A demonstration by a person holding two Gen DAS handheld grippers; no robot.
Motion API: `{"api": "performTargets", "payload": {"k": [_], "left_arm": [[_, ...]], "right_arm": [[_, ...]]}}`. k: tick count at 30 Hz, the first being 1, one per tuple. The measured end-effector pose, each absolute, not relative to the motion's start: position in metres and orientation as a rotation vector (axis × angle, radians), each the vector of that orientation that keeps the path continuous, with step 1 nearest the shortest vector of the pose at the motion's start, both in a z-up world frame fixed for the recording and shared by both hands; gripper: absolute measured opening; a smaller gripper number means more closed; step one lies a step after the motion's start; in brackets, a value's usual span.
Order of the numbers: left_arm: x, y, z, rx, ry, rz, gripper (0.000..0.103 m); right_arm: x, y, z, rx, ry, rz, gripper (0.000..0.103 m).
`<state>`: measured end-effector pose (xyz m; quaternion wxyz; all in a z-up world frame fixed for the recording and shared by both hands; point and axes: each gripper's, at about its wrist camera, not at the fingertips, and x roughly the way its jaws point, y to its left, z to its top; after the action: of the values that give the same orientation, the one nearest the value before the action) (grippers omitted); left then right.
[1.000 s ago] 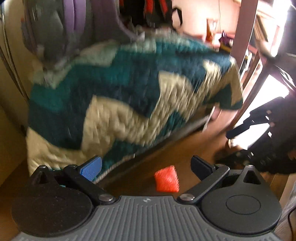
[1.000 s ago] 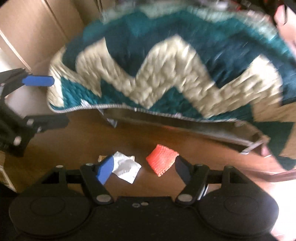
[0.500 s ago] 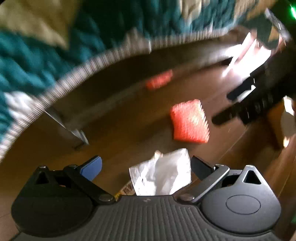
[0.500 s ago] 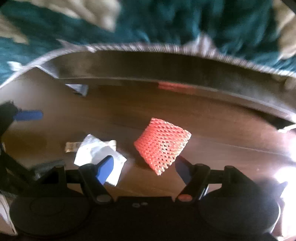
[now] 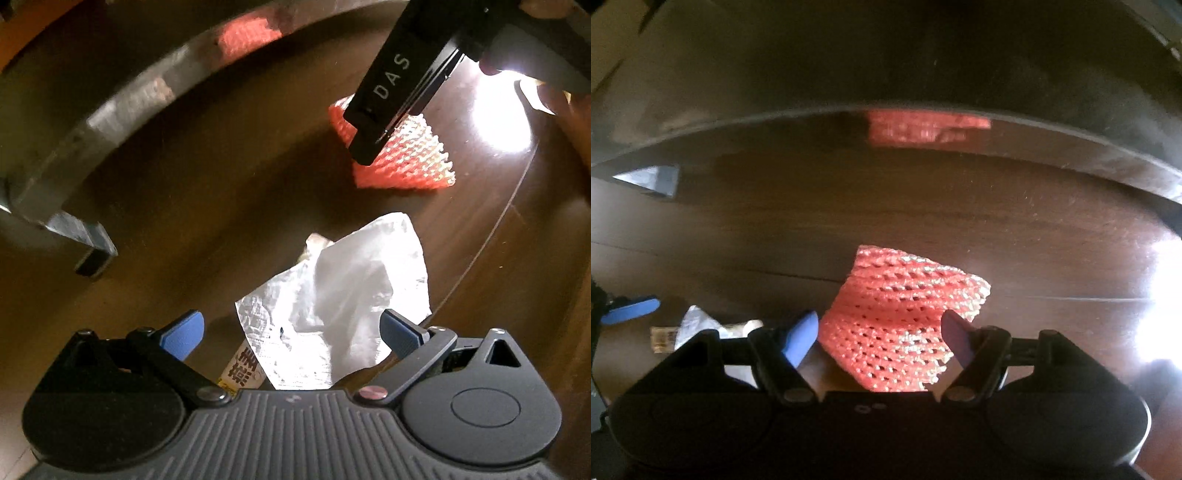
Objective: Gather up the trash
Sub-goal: 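Grasp the orange foam fruit net with the right tool while the left tool grasps the white tissue, then lift the foam net and tissue and carry them to the bin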
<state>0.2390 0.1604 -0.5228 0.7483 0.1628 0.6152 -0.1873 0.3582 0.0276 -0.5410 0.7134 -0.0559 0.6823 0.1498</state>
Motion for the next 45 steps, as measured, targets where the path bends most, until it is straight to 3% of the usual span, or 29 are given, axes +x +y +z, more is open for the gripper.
{"api": "performTargets", "payload": {"k": [4, 7, 10, 13, 16, 18, 19, 20, 23, 26, 29, 32, 41, 45], "left_arm": [[0.24, 0.161, -0.532, 0.349, 1.354, -0.391, 0.095], [0.241, 0.16, -0.54, 0.358, 1.377, -0.383, 0.075], [0.242, 0.159, -0.541, 0.337, 1.376, -0.385, 0.074], [0.245, 0.163, -0.537, 0.313, 1.382, -0.389, 0.065], [0.245, 0.161, -0.534, 0.306, 1.374, -0.386, 0.046], [0.246, 0.158, -0.531, 0.302, 1.374, -0.387, 0.029], [0.246, 0.156, -0.531, 0.302, 1.379, -0.386, 0.026], [0.247, 0.155, -0.53, 0.304, 1.383, -0.381, 0.023], [0.249, 0.155, -0.528, 0.284, 1.395, -0.359, 0.021], [0.251, 0.16, -0.526, 0.257, 1.41, -0.346, 0.019], [0.253, 0.165, -0.52, 0.247, 1.397, -0.334, 0.006], [0.255, 0.168, -0.505, 0.228, 1.39, -0.335, 0.004], [0.249, 0.166, -0.475, 0.231, 1.378, -0.349, 0.003], [0.258, 0.168, -0.488, 0.197, 1.413, -0.298, 0.003]], "right_arm": [[0.357, 0.034, -0.547, -0.165, 1.503, 0.321, 0.075], [0.355, 0.041, -0.55, -0.207, 1.507, 0.318, 0.075], [0.353, 0.05, -0.552, -0.263, 1.515, 0.304, 0.075], [0.353, 0.053, -0.553, -0.266, 1.521, 0.288, 0.073], [0.355, 0.057, -0.553, -0.292, 1.522, 0.298, 0.072], [0.355, 0.058, -0.553, -0.312, 1.522, 0.315, 0.071], [0.354, 0.058, -0.553, -0.319, 1.521, 0.322, 0.067], [0.353, 0.058, -0.553, -0.323, 1.516, 0.327, 0.052], [0.353, 0.054, -0.551, -0.33, 1.504, 0.317, 0.017], [0.354, 0.042, -0.545, -0.304, 1.519, 0.348, 0.015], [0.349, 0.031, -0.531, -0.291, 1.509, 0.361, 0.015], [0.341, 0.021, -0.512, -0.292, 1.494, 0.377, 0.015], [0.312, -0.01, -0.452, -0.231, 1.46, 0.406, 0.015], [0.298, -0.032, -0.421, -0.128, 1.488, 0.401, 0.015]]}}
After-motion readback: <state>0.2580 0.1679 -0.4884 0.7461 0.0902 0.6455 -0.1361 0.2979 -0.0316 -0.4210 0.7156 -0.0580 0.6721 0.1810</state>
